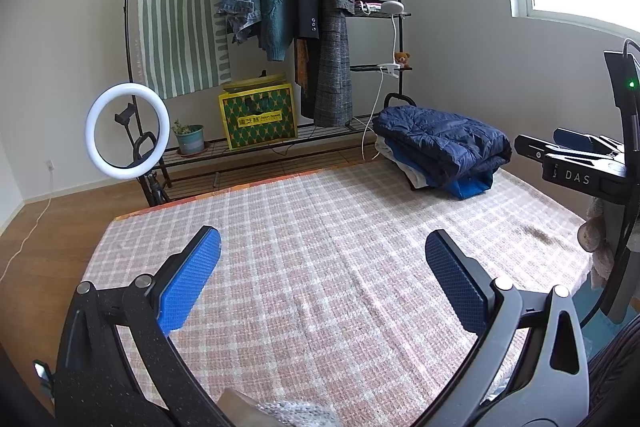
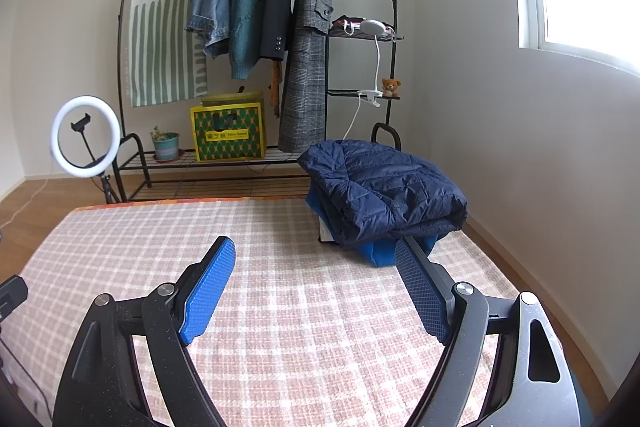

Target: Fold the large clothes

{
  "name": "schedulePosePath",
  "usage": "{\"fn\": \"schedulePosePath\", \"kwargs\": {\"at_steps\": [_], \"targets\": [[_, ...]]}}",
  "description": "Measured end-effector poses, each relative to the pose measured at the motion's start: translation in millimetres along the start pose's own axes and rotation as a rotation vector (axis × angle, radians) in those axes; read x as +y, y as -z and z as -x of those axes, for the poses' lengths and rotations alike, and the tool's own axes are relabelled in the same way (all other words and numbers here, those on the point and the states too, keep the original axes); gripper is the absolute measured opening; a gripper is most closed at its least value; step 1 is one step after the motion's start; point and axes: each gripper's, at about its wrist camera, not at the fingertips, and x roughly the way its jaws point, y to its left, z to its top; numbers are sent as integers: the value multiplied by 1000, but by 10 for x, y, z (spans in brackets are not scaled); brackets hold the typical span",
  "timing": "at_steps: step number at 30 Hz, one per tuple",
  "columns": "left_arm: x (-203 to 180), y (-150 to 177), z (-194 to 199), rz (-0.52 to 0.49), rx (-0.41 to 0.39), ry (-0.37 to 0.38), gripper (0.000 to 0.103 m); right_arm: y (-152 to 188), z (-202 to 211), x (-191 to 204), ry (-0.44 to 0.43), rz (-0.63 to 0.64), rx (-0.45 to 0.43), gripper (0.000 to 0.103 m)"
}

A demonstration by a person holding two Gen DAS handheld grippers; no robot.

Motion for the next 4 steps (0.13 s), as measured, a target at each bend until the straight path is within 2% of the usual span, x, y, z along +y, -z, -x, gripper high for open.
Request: {"fn": "schedulePosePath", "kwargs": {"at_steps": [4], "targets": [[-11, -2, 11, 6, 1, 5, 103, 0, -2, -3, 1, 1, 0, 82]]}}
